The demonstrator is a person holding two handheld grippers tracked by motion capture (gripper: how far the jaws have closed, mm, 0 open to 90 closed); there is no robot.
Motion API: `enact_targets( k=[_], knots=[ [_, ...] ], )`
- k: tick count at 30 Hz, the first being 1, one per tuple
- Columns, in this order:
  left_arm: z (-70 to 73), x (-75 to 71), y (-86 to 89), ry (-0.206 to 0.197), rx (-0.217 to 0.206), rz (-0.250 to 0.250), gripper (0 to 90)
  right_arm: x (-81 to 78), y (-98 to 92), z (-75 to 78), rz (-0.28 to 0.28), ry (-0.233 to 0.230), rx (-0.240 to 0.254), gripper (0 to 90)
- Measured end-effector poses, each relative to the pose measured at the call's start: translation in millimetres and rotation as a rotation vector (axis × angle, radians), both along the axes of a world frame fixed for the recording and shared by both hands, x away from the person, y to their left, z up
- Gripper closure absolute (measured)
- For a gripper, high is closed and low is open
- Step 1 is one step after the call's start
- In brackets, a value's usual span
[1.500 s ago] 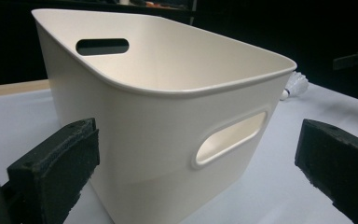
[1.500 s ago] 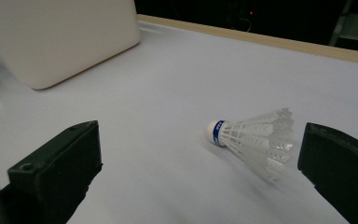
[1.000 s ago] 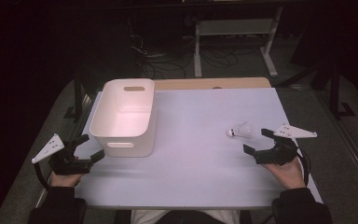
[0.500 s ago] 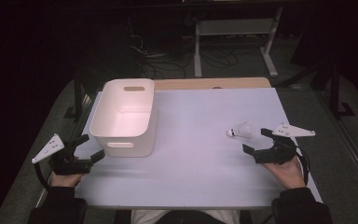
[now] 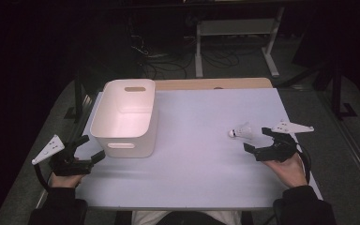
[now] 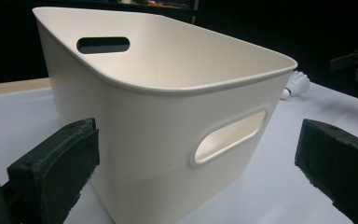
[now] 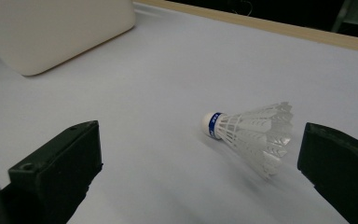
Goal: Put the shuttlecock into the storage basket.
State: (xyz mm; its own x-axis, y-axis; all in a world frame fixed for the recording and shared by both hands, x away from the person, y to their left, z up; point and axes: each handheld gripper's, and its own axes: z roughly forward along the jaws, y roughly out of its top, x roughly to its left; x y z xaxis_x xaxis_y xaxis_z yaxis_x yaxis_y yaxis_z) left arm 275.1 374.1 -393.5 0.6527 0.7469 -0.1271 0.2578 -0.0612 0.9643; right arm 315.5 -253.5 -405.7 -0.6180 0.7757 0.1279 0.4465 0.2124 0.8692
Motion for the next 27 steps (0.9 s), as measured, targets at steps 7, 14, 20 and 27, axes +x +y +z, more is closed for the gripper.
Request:
enact_targets(
  k=[7, 14, 20, 27],
  knots=[
    [-0.1, 0.1, -0.2, 0.002, -0.001, 0.002, 0.0, 5.4, -0.8, -2.1, 0.002, 0.017, -0.008, 0.0],
    [-0.1, -0.1, -0.1, 0.001, 0.003, 0.004, 0.0, 11.8, -1.2, -2.5, 0.002, 0.024, -0.016, 0.0],
    [0.0, -0.1, -0.3, 0.000, 0.005, 0.005, 0.0, 15.0, -1.5, -4.0, 0.002, 0.034, -0.026, 0.0],
    [0.0, -0.1, -0.2, 0.000, 0.005, 0.005, 0.0, 18.7, -1.5, -3.9, 0.005, 0.046, -0.032, 0.0]
  ],
)
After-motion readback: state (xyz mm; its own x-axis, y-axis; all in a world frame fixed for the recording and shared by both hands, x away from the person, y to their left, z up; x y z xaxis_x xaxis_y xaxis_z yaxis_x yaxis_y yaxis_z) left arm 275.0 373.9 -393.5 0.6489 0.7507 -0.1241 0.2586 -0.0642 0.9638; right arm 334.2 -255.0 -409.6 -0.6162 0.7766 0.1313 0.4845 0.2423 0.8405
